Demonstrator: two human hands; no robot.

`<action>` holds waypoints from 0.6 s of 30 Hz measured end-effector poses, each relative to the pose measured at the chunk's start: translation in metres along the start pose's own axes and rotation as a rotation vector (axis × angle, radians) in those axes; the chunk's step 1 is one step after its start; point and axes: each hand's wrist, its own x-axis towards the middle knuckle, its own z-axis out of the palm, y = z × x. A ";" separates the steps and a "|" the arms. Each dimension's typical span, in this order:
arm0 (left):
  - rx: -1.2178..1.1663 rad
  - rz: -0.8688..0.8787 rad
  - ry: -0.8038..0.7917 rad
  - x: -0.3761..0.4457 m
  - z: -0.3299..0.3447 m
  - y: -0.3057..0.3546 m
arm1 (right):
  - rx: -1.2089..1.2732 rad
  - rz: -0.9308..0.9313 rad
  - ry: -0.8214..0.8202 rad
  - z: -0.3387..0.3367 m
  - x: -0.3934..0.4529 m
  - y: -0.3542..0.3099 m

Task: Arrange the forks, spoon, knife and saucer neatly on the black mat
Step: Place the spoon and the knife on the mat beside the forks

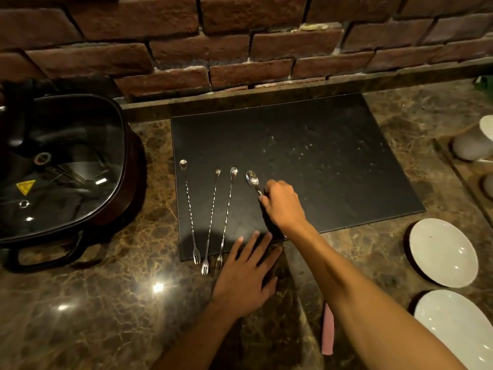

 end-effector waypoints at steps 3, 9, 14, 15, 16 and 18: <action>-0.002 0.008 0.001 -0.001 -0.001 0.000 | 0.084 0.092 0.102 -0.012 -0.025 0.022; 0.004 0.002 -0.022 -0.001 -0.003 -0.002 | 0.212 0.331 0.314 -0.031 -0.125 0.080; -0.015 -0.012 -0.048 0.007 -0.006 0.015 | 0.184 0.501 0.221 -0.012 -0.205 0.096; -0.023 0.005 -0.052 0.010 -0.006 0.023 | 0.142 0.516 0.179 -0.005 -0.215 0.094; -0.035 0.028 -0.054 0.014 -0.006 0.032 | 0.113 0.537 0.150 0.002 -0.223 0.092; -0.067 0.082 -0.046 0.021 -0.005 0.050 | 0.111 0.573 0.134 0.012 -0.231 0.087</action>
